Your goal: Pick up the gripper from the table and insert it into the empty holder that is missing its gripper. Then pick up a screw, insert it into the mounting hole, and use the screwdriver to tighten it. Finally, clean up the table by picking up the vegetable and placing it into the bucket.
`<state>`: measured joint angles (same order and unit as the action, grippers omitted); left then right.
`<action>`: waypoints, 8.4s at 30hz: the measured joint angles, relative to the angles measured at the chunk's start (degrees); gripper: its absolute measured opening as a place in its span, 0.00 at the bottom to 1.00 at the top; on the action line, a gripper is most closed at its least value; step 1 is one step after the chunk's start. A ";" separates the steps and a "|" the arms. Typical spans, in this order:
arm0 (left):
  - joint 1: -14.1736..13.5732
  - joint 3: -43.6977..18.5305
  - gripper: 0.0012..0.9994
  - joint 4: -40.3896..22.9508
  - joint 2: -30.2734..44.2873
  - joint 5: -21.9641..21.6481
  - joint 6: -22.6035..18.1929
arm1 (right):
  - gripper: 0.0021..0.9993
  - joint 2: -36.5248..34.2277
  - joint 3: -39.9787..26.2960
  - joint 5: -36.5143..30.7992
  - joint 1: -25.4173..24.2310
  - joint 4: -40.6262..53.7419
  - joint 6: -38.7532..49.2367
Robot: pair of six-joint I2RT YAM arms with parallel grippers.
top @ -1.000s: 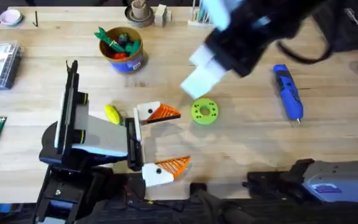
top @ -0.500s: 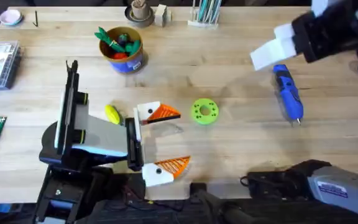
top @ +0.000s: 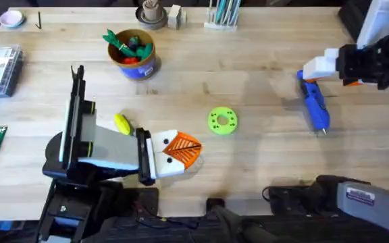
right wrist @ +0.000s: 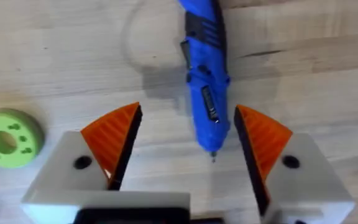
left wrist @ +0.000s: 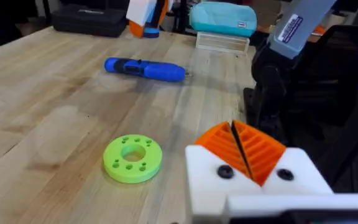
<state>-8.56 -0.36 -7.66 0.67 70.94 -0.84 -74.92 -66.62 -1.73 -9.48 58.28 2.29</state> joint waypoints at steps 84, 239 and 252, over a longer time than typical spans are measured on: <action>0.00 -0.02 0.00 -0.42 0.01 1.77 -3.45 | 0.02 -4.11 -5.86 6.93 3.01 -15.37 15.59; 0.00 -0.01 0.00 -0.50 0.02 2.23 -3.28 | 0.02 20.37 23.29 13.59 71.34 -78.87 0.74; 0.00 -0.02 0.00 -0.50 0.00 2.38 -3.48 | 0.02 28.07 23.69 8.87 70.32 -82.27 7.71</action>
<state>-8.56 -0.38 -8.16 0.67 73.32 -4.32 -46.85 -42.94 7.14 60.84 -23.99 10.00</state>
